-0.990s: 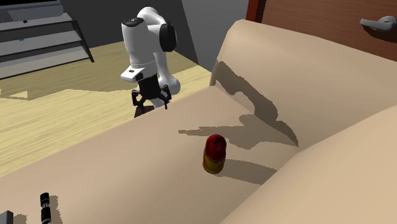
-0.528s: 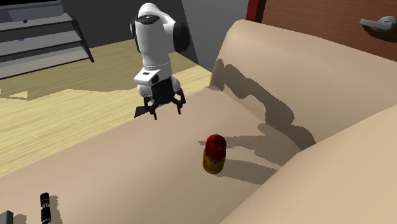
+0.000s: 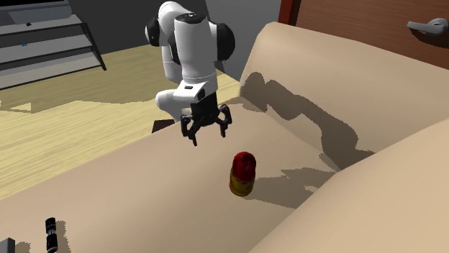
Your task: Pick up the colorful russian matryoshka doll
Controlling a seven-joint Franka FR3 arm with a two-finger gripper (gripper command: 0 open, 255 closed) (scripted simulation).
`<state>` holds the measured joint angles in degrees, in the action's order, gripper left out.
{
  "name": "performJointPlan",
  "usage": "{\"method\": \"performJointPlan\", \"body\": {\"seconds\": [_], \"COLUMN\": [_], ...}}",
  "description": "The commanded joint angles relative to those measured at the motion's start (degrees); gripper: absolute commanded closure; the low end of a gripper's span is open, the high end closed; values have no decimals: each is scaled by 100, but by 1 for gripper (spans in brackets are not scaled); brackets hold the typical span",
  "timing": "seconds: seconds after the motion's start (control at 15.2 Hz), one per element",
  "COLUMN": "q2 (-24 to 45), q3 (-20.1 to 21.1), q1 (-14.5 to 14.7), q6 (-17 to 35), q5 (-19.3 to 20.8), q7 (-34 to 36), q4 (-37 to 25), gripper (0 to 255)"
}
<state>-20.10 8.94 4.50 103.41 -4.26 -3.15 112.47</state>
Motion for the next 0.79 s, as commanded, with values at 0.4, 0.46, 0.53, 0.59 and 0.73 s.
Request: {"method": "performJointPlan", "body": {"seconds": [0.4,0.46,0.53,0.59,0.73], "q2": [1548,1759,1851,1825,1778], "q3": [508,568,591,587,582], "q1": [235,277,298,298,295], "q6": [-196,-252,-278,-194,-28], "q5": [338,408,440,433,419], "q7": [342,388,407,403,395], "q4": [-1916,-2198,-2322,-2213,-2001], "gripper": [0,0,0,0,0]}}
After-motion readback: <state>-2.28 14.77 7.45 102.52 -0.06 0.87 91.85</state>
